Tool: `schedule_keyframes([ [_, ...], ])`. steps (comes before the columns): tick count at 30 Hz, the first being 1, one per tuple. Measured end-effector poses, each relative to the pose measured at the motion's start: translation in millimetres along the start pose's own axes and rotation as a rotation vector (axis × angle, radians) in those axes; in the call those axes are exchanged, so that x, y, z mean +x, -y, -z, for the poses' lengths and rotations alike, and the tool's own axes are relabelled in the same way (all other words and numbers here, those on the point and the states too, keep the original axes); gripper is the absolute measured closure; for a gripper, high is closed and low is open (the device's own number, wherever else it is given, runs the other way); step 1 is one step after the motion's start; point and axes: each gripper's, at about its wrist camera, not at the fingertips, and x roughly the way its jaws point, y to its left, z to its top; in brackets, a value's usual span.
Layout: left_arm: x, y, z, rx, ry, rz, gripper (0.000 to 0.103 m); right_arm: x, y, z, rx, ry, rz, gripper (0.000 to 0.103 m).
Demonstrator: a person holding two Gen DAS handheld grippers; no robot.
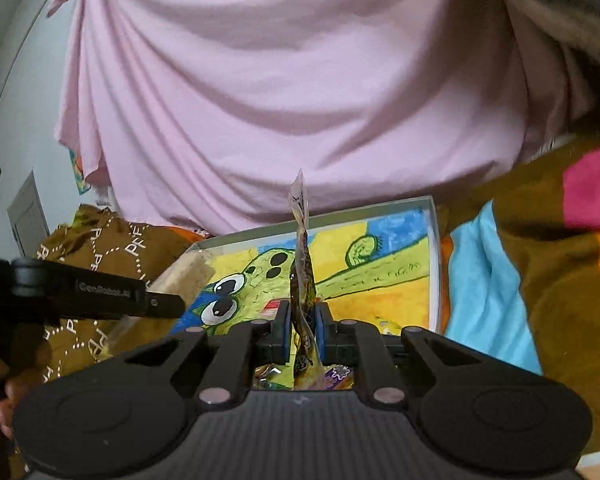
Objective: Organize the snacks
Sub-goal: 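Lift and carry the rice-cake bar and jerky stick over the frog tray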
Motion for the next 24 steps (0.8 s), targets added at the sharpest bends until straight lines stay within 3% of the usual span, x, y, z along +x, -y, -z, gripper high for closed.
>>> schedule_keyframes([
  [10, 30, -1, 11, 0.0, -0.021, -0.008, 0.068, 34, 12, 5, 0.073, -0.036, -0.06, 0.089],
  [24, 40, -1, 19, 0.01, -0.043, -0.021, 0.068, 49, 15, 10, 0.088, -0.079, -0.039, 0.089],
])
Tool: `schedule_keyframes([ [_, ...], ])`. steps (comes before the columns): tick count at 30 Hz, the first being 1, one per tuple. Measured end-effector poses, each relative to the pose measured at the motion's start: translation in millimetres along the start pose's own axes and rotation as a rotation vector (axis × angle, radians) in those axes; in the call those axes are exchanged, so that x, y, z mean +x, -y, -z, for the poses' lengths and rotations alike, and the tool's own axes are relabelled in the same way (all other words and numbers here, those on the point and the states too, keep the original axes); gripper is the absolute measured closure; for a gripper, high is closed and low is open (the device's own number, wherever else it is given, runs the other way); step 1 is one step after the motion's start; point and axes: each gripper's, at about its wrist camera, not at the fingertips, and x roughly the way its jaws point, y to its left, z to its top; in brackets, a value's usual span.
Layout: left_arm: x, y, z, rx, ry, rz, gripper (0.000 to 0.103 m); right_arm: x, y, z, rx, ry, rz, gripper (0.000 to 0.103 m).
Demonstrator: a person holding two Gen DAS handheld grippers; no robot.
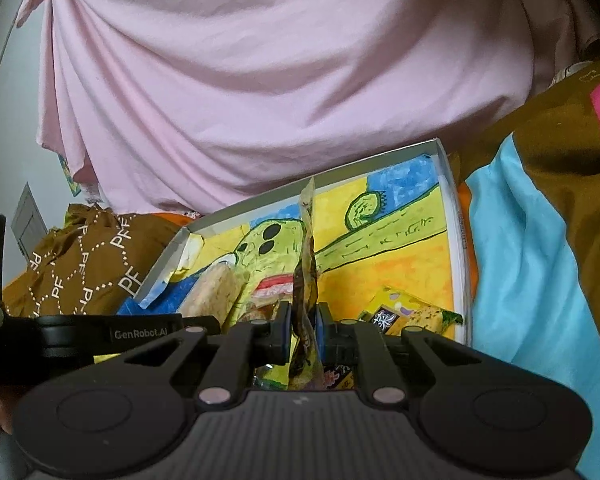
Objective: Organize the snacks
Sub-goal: 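Lift and carry the rice-cake bar and jerky stick over the frog tray, then lower both snacks into the tray and open both tools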
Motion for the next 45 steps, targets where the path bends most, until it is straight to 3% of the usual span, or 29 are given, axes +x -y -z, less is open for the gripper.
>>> schedule_keyframes([
  [11, 2, 0, 1, 0.002, -0.014, -0.009, 0.066, 2, -3, 1, -0.02, -0.002, 0.048, 0.084],
  [17, 0, -1, -1, -0.005, -0.01, -0.012, 0.056, 1, -5, 0, -0.041, 0.009, 0.066, 0.076],
  [20, -4, -3, -3, -0.013, -0.004, -0.017, 0.049, -1, -8, -1, -0.06, 0.021, 0.074, 0.067],
  [31, -42, -23, -12, -0.078, 0.087, -0.053, 0.004, -24, -27, -4, -0.142, 0.091, 0.136, 0.028],
  [40, -88, -44, -10, -0.114, 0.166, -0.032, 0.001, -64, -56, -1, -0.204, 0.201, 0.183, 0.005],
  [45, -116, -53, -3, -0.129, 0.208, -0.034, 0.001, -90, -70, 5, -0.228, 0.268, 0.216, 0.0],
])
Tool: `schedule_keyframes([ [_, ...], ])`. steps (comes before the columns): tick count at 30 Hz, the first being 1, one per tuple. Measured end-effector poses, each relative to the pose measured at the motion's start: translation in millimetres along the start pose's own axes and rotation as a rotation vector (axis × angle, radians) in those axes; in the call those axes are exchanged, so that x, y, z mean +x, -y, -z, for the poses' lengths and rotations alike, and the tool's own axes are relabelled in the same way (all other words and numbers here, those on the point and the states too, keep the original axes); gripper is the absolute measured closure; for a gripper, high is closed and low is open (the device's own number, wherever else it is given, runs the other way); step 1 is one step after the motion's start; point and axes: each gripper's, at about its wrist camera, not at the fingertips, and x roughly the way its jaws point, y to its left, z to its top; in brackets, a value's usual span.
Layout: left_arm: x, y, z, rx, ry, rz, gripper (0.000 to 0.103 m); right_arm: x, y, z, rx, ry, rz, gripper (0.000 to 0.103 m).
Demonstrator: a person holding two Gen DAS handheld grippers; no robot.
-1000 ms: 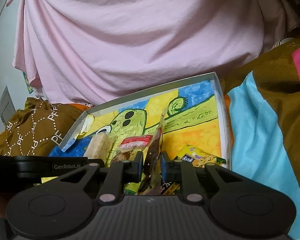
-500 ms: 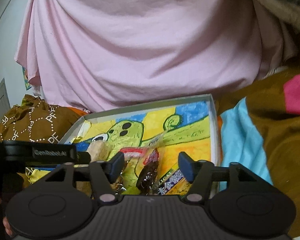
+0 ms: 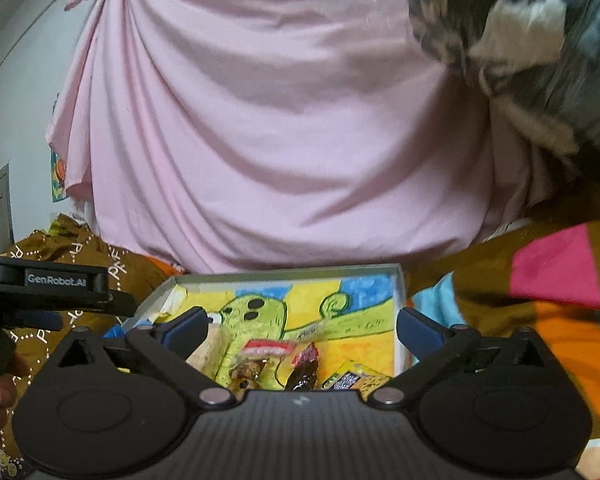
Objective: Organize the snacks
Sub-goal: 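Lower both snacks into the tray and open both tools, then withdraw both tools from the tray toward the loose snacks on the blanket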
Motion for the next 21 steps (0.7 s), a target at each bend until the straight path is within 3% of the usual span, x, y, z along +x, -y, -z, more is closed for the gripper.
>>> schedule_keyframes([
  [8, -45, -20, 14, 0.026, 0.029, 0.011, 0.001, -40, -16, -1, -0.038, 0.045, 0.061, 0.0],
  [21, -107, -51, 43, 0.125, 0.033, 0.033, 0.001, -103, -59, 15, -0.14, 0.008, -0.022, 0.0],
])
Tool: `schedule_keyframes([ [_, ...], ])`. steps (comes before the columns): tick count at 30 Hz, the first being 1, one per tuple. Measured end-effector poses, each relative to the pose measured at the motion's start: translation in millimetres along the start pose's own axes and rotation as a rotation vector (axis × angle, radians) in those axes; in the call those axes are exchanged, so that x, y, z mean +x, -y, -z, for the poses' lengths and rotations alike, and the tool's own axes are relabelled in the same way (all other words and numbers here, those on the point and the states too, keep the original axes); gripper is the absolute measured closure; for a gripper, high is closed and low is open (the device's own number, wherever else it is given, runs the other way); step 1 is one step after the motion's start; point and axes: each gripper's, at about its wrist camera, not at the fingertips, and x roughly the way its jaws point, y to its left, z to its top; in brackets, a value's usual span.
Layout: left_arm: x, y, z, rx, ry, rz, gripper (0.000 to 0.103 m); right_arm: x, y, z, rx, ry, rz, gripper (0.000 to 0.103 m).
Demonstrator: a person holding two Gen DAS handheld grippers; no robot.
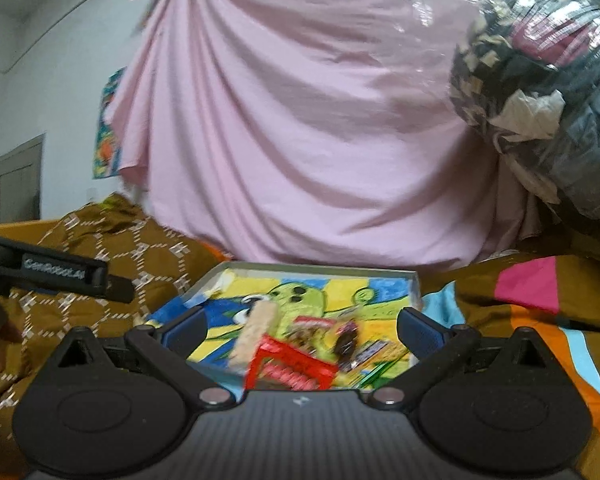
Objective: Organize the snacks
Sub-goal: 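Withdraw both tools from the tray toward the loose snacks on the blanket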
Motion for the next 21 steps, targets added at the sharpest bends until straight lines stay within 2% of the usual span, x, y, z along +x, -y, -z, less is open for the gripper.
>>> schedule_keyframes([
  [10, -30, -33, 31, 0.038, -0.035, -0.012, 0.001, -35, -41, 16, -0.067, -0.074, -0.093, 0.0],
  [21, -44, -65, 64, 0.112, -0.082, -0.024, 0.001, -40, -76, 38, -0.097, -0.211, -0.193, 0.0],
])
